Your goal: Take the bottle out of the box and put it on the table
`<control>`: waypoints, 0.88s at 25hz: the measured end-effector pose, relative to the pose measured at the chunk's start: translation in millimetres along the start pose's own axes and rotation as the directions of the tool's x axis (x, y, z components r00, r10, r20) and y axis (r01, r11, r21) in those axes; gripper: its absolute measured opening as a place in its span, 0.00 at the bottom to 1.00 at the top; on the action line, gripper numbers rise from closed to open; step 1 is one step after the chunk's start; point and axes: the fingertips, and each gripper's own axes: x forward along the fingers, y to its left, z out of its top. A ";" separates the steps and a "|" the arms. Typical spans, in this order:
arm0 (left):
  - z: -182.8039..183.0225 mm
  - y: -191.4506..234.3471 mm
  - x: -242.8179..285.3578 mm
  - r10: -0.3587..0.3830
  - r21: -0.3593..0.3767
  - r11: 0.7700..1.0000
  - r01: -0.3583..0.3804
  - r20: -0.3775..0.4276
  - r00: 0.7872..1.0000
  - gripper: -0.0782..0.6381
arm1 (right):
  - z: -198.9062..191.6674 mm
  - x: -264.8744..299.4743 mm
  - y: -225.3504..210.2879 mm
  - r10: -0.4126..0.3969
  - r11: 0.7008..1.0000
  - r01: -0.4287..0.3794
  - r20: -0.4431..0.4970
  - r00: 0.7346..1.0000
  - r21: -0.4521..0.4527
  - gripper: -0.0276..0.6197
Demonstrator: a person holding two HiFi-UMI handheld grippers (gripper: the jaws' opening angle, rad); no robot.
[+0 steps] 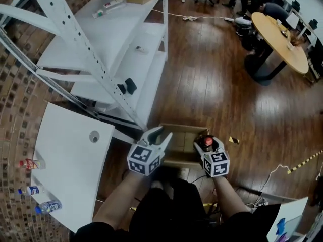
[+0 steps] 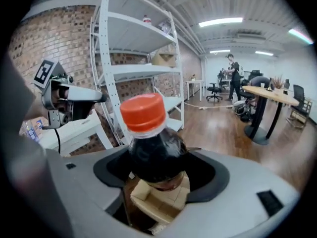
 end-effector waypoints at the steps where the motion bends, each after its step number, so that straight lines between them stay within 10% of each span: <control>1: 17.2 -4.4 -12.5 0.001 0.011 1.000 -0.002 0.010 1.000 0.30 | 15.7 -17.8 5.5 -0.001 1.000 0.001 0.017 1.000 0.001 0.54; 8: 87.8 -12.9 -79.2 0.030 0.042 0.999 -0.034 0.104 0.994 0.30 | 92.5 -94.6 40.9 0.046 0.998 -0.042 0.096 0.994 -0.042 0.54; 22: 100.6 6.4 -149.1 0.110 0.045 0.992 -0.119 0.168 0.980 0.30 | 153.0 -103.0 136.8 0.188 0.961 -0.153 0.137 0.973 -0.231 0.54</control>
